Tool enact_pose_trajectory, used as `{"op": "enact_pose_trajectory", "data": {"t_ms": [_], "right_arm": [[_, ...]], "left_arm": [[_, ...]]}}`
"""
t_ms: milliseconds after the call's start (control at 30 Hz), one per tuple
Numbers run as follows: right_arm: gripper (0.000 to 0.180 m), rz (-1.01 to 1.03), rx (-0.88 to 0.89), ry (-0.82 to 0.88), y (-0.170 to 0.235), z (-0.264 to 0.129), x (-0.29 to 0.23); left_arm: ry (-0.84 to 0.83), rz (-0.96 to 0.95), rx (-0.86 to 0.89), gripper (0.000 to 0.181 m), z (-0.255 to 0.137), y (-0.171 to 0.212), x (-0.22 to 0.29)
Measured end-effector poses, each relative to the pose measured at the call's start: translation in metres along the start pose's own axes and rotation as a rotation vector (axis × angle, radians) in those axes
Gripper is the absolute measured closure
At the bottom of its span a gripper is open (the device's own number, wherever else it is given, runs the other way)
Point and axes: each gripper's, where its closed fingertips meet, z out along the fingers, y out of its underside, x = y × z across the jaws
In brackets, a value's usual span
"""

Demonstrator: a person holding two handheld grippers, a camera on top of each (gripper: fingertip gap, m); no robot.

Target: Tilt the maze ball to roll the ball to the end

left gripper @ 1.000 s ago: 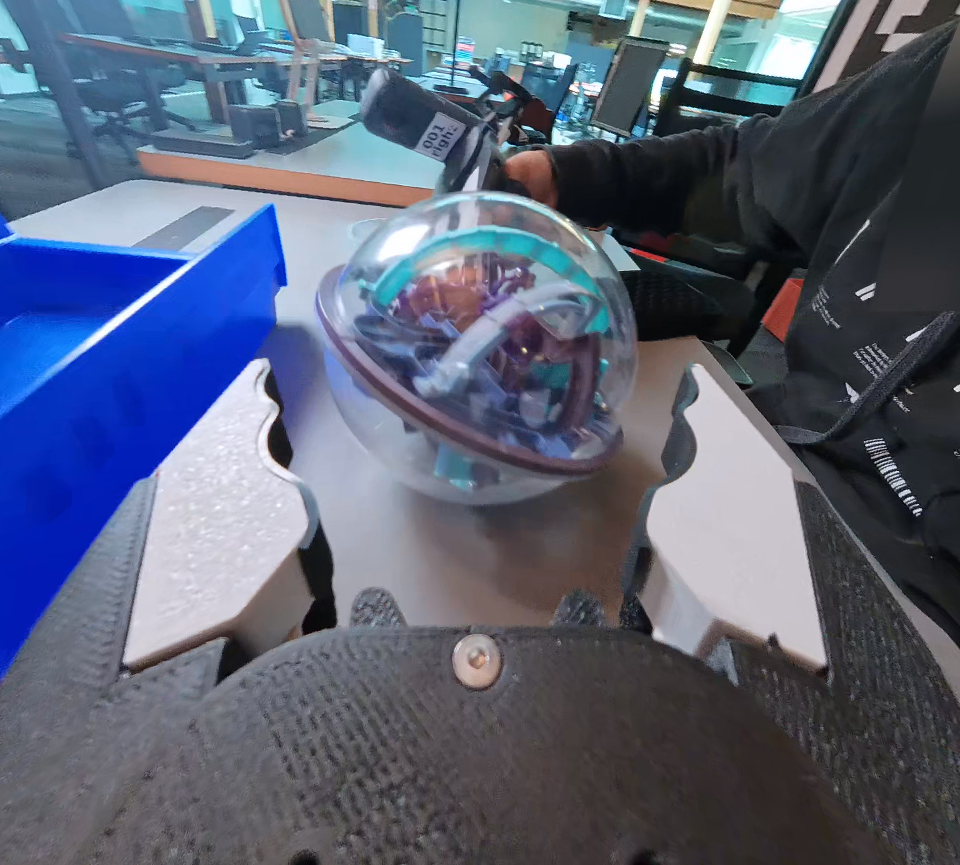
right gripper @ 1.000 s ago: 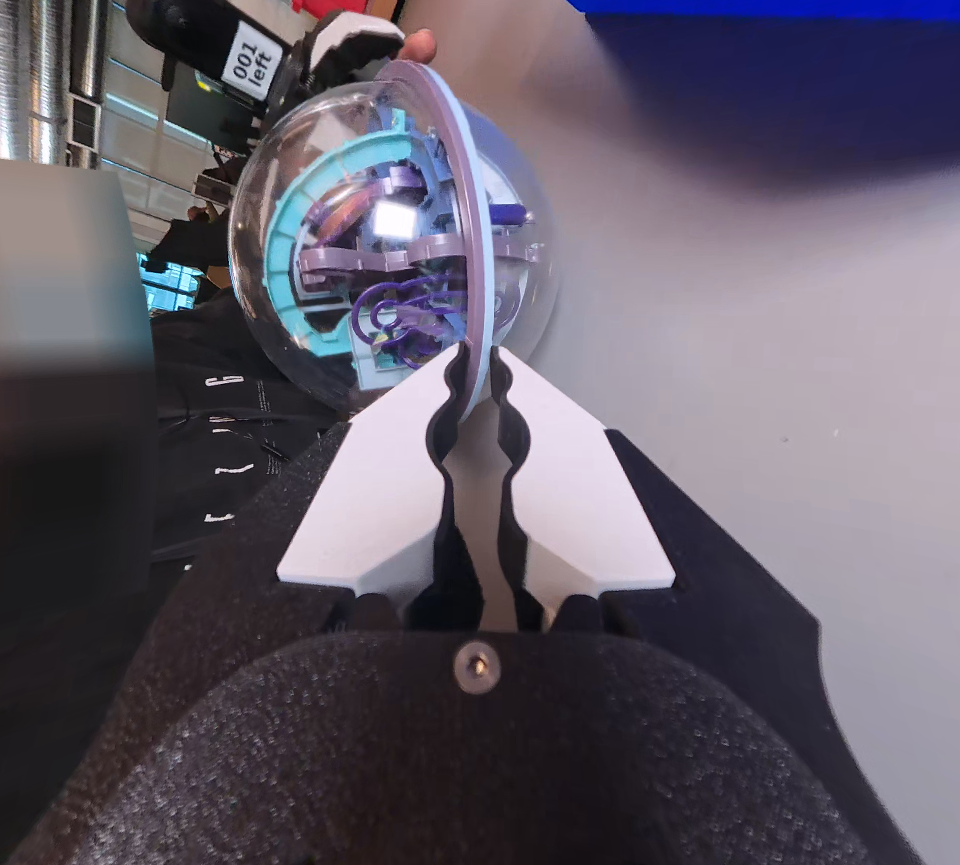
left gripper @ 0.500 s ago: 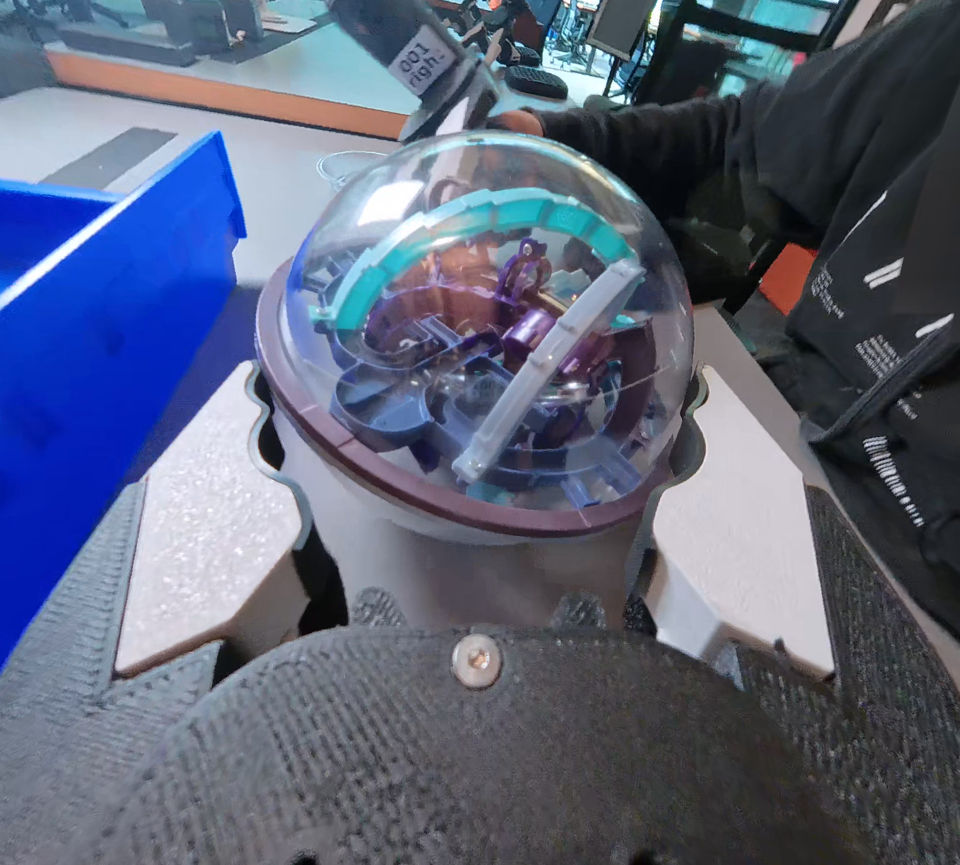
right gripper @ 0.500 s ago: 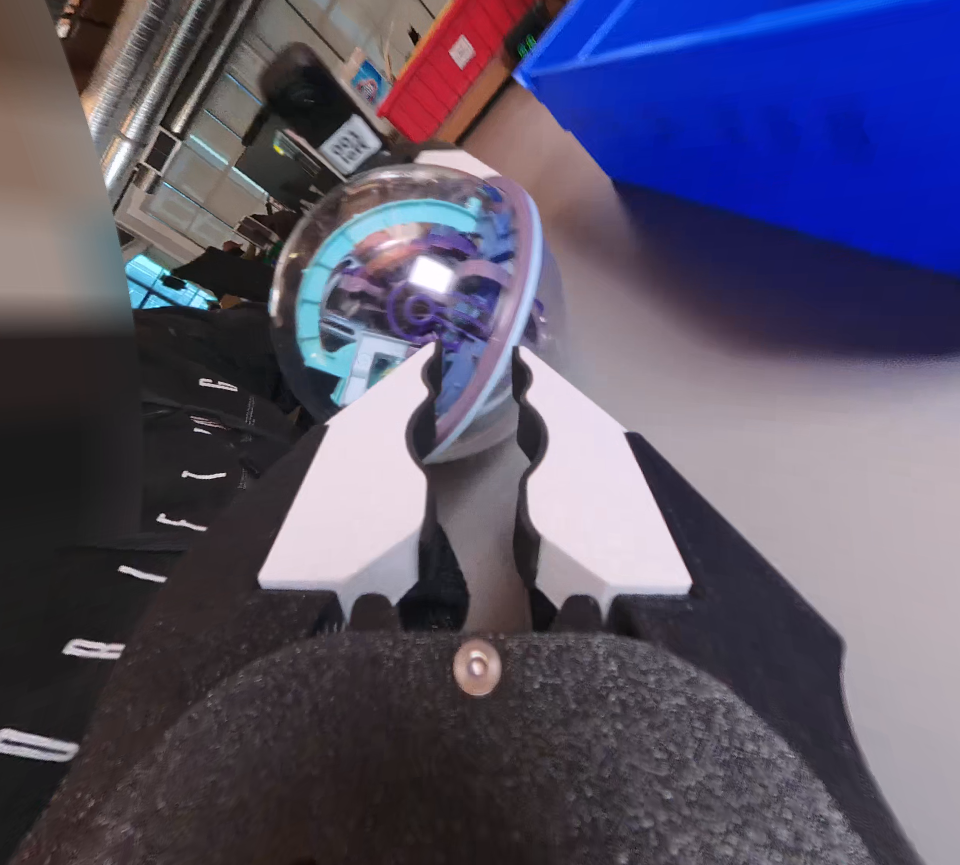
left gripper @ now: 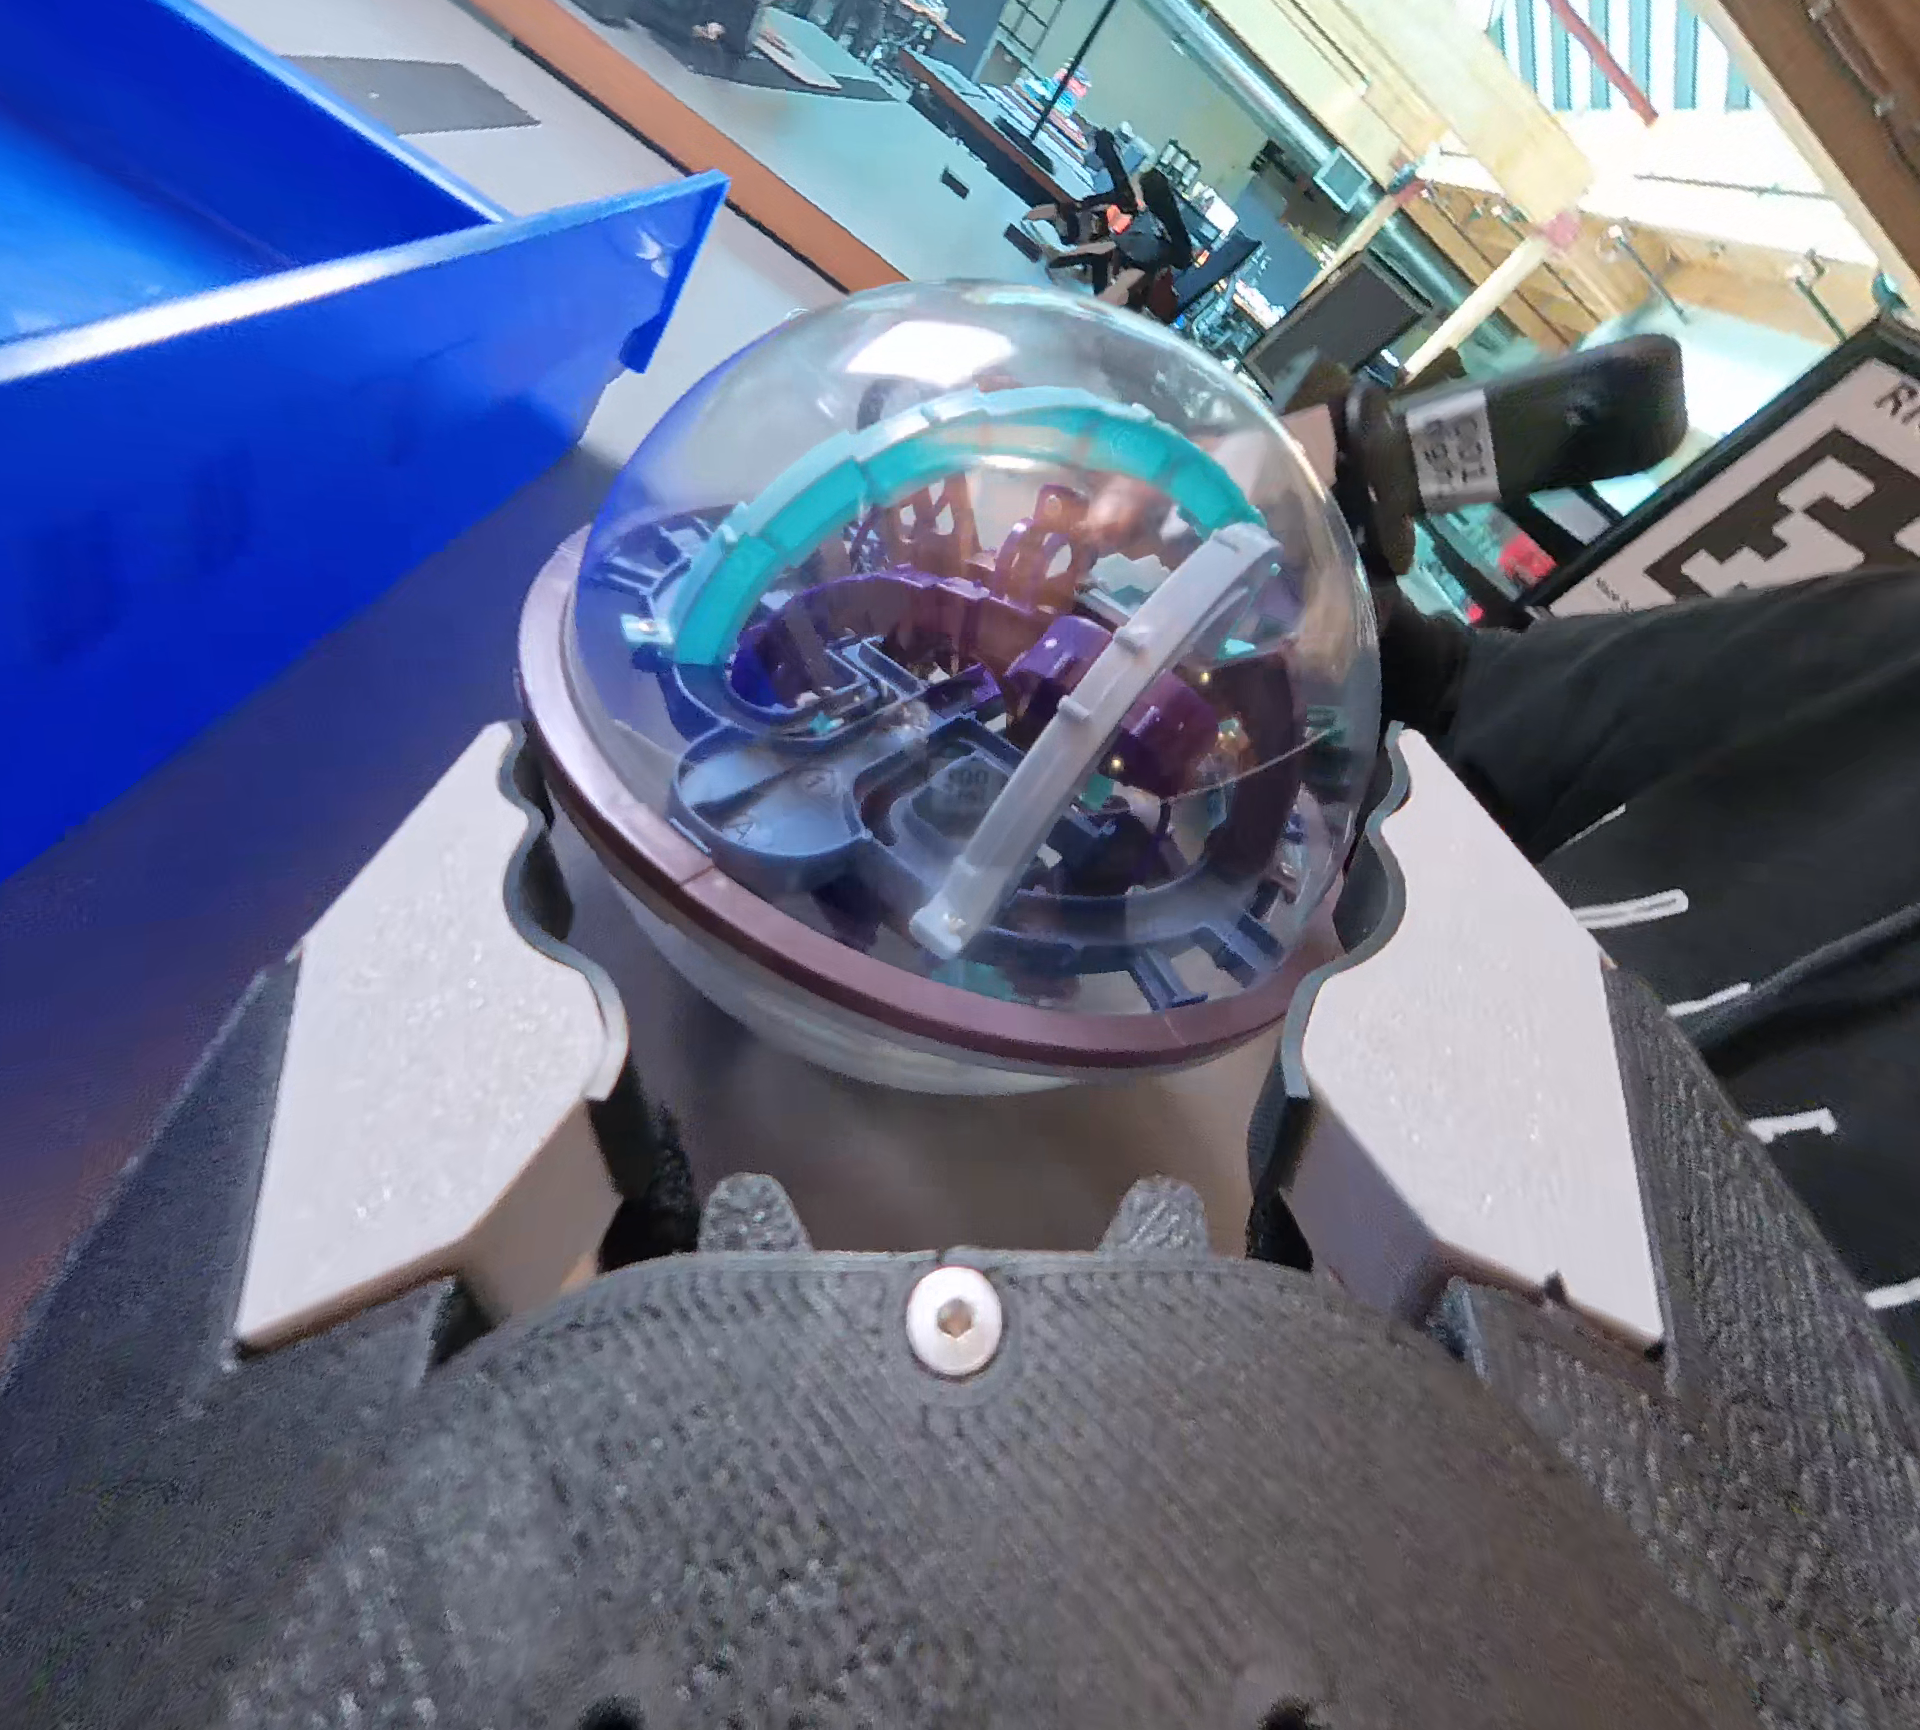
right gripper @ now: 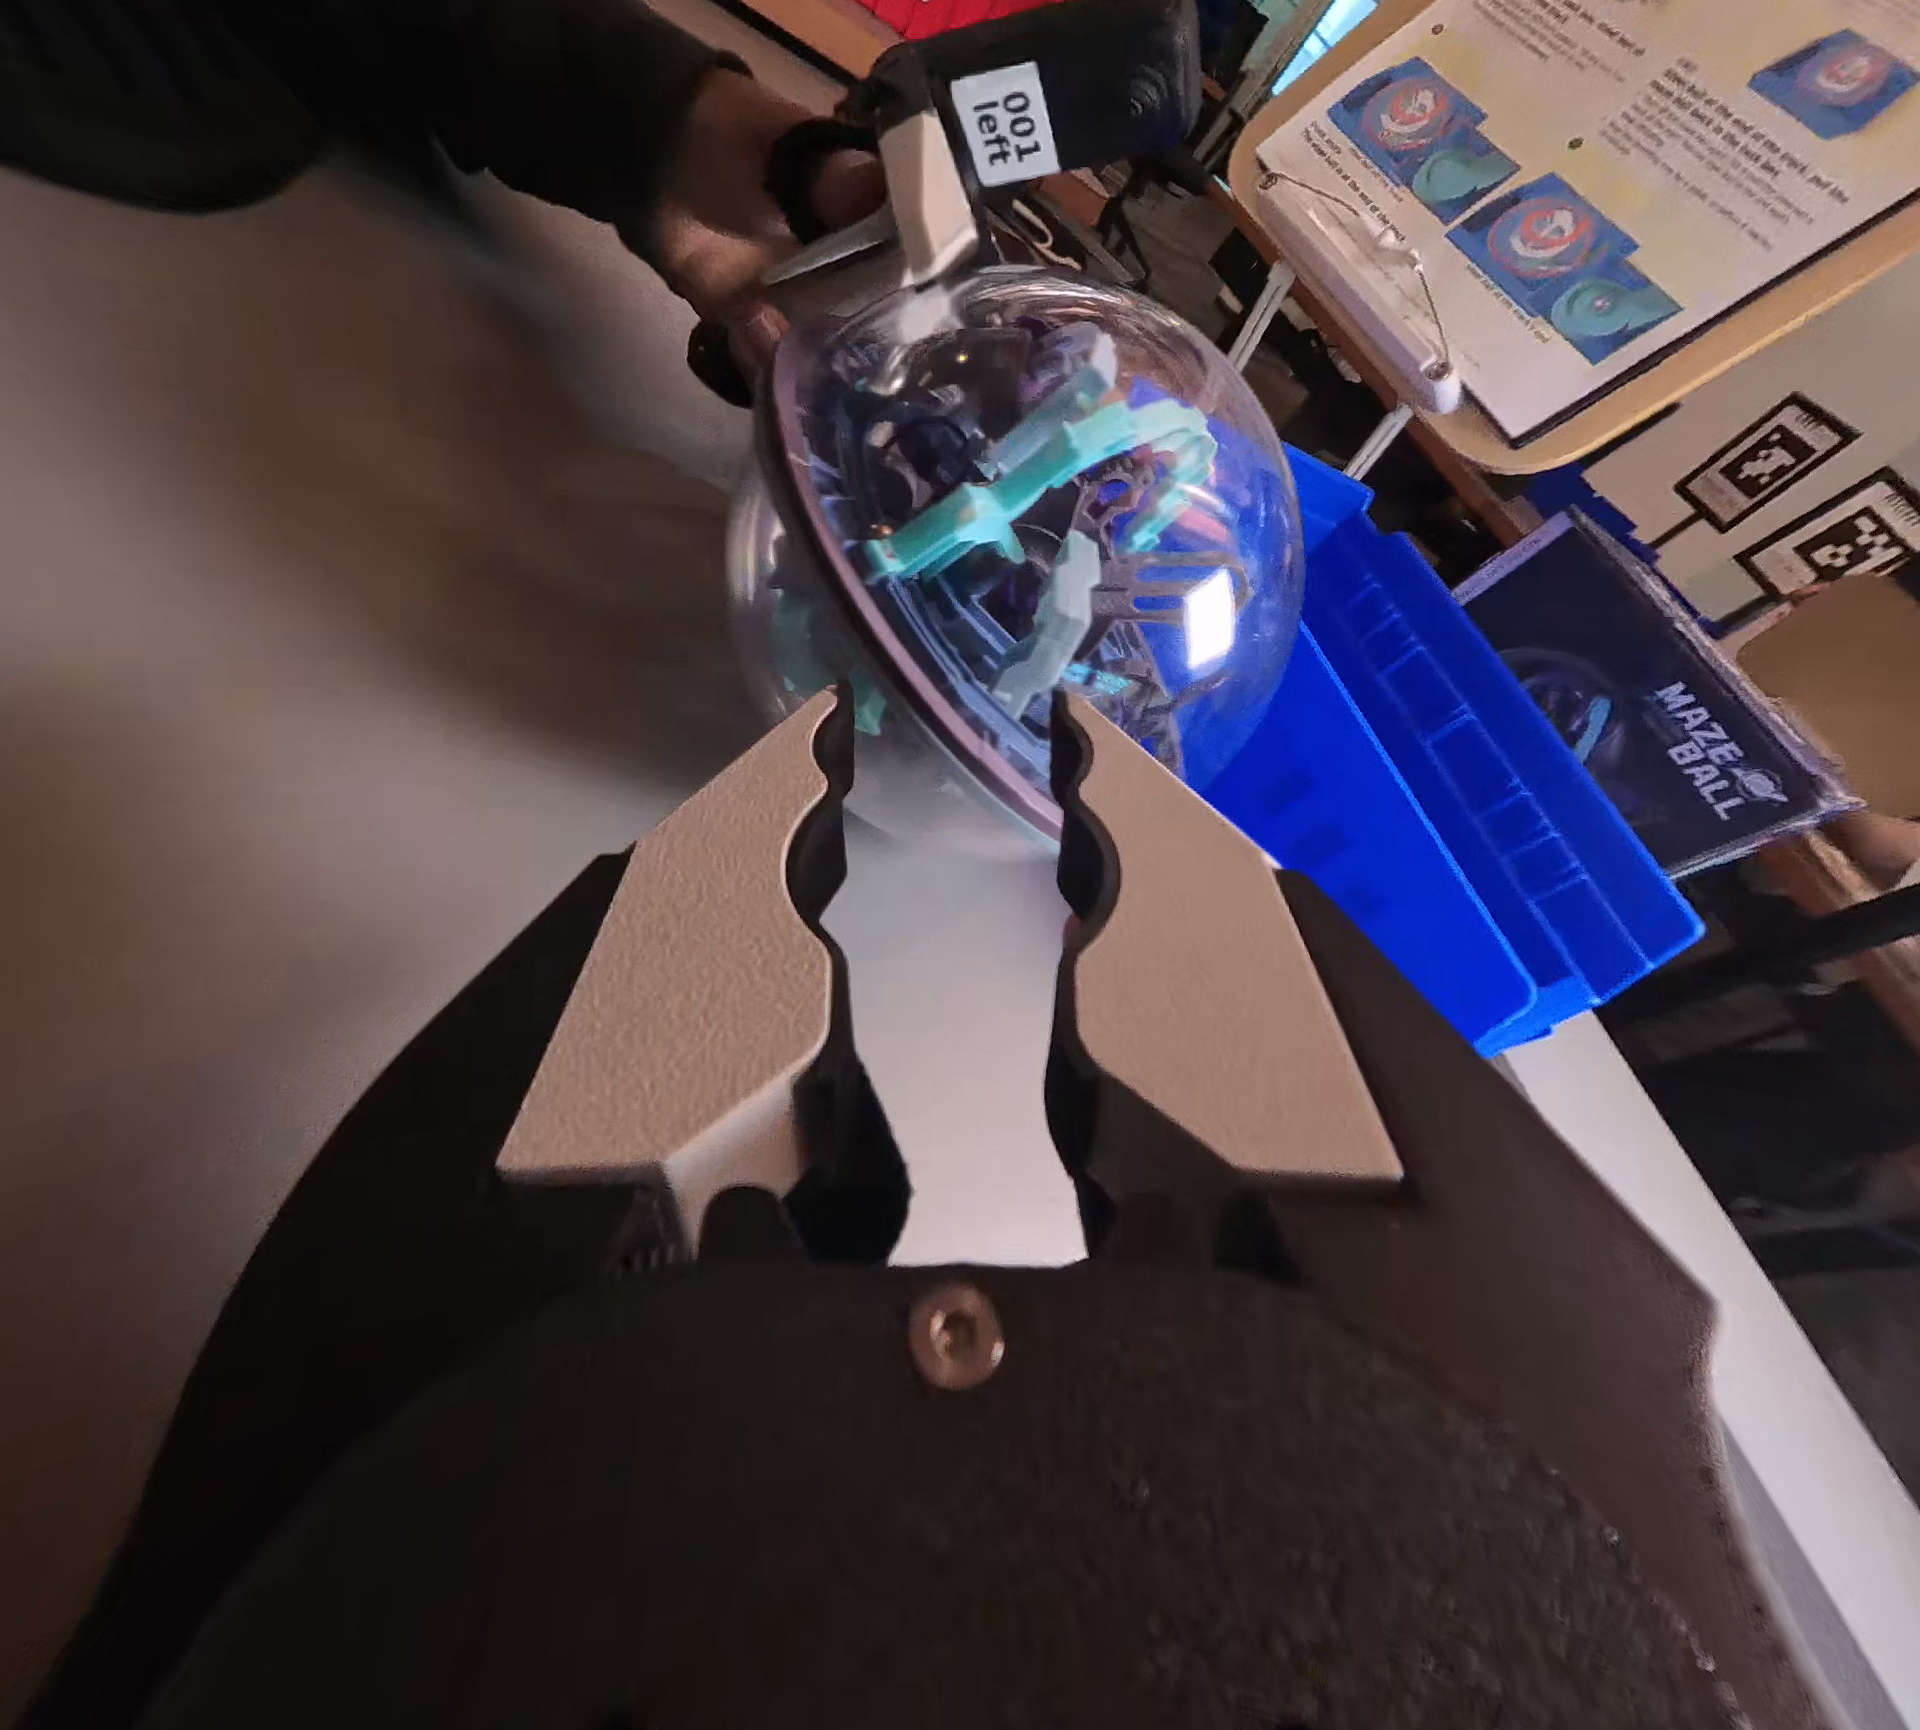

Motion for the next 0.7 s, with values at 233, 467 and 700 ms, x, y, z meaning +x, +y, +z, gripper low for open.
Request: {"op": "enact_pose_trajectory", "data": {"t_ms": [233,467,700], "right_arm": [[0.164,-0.075,-0.020,0.060,0.002,0.007,0.000],[0.167,-0.112,-0.018,0.113,0.003,0.009,0.003],[0.170,-0.120,-0.036,0.102,0.017,0.010,0.001]], "left_arm": [[-0.055,-0.087,-0.010,0.031,0.000,0.001,-0.003],[-0.072,-0.124,-0.029,0.032,0.001,0.005,-0.003],[-0.072,-0.041,0.024,0.040,-0.005,-0.003,-0.004]]}}
